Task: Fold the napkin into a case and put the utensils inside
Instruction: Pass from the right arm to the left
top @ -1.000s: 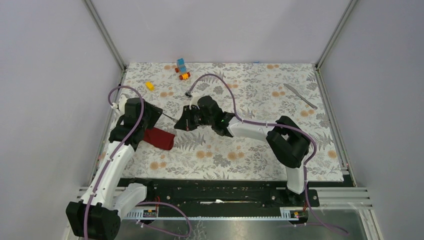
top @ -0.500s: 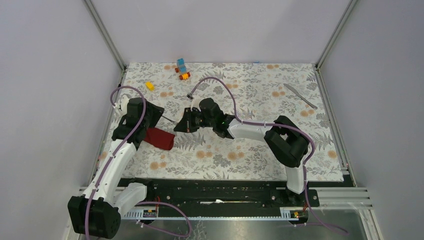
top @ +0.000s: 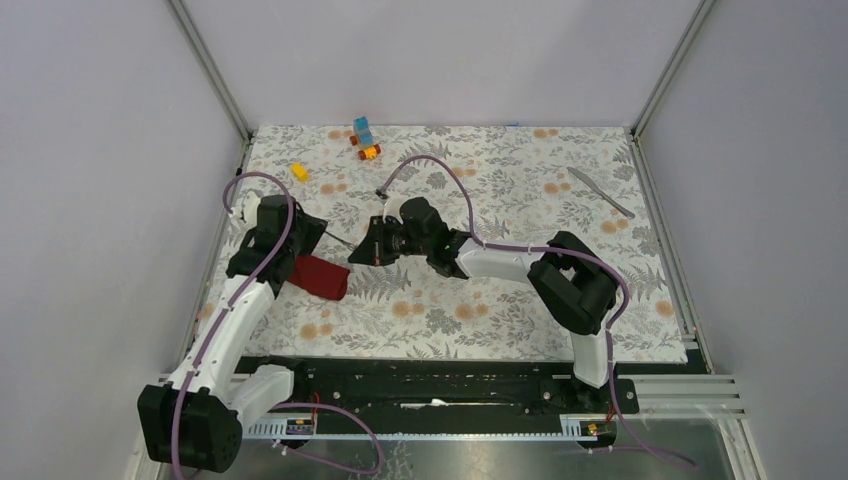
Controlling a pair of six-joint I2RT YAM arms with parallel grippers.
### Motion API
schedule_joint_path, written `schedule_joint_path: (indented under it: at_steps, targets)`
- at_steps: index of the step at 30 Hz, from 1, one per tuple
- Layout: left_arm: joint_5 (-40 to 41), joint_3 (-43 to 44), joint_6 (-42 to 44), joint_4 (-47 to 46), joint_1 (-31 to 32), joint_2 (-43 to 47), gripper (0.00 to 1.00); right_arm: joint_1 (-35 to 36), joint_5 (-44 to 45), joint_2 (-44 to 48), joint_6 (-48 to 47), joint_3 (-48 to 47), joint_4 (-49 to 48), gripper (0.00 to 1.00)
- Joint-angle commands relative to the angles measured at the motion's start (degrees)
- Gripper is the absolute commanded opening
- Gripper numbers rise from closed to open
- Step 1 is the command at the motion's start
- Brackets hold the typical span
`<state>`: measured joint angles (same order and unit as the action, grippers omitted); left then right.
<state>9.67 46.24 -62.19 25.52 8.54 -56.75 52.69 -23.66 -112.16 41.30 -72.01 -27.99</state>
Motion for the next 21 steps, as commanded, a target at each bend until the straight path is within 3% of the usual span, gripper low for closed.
schedule_joint_path:
  at_steps: [1,7,18,20,21]
  targets:
    - [0.33,-0.07,-0.76,-2.44,-0.36,-0.99,0.38,0.05,-1.57,2.88,0.14,0.19,-4.35,0.0]
    - [0.33,-1.0,-1.18,-2.34,-0.35,-0.89,0.38,0.02,-1.68,3.24,0.1,0.38,-4.71,0.0]
    - [0.58,-0.81,-0.76,-3.45,-0.38,-1.19,0.15,0.05,-2.29,2.88,0.39,0.2,-4.97,0.0]
    - [0.72,-0.81,-0.45,-3.5,-0.32,-1.08,0.09,0.12,-2.36,2.83,0.31,0.2,-4.99,0.0]
    - [1.17,-0.8,-0.33,-3.27,-0.36,-0.98,0.01,0.13,-2.51,2.82,0.3,0.2,-4.93,0.0]
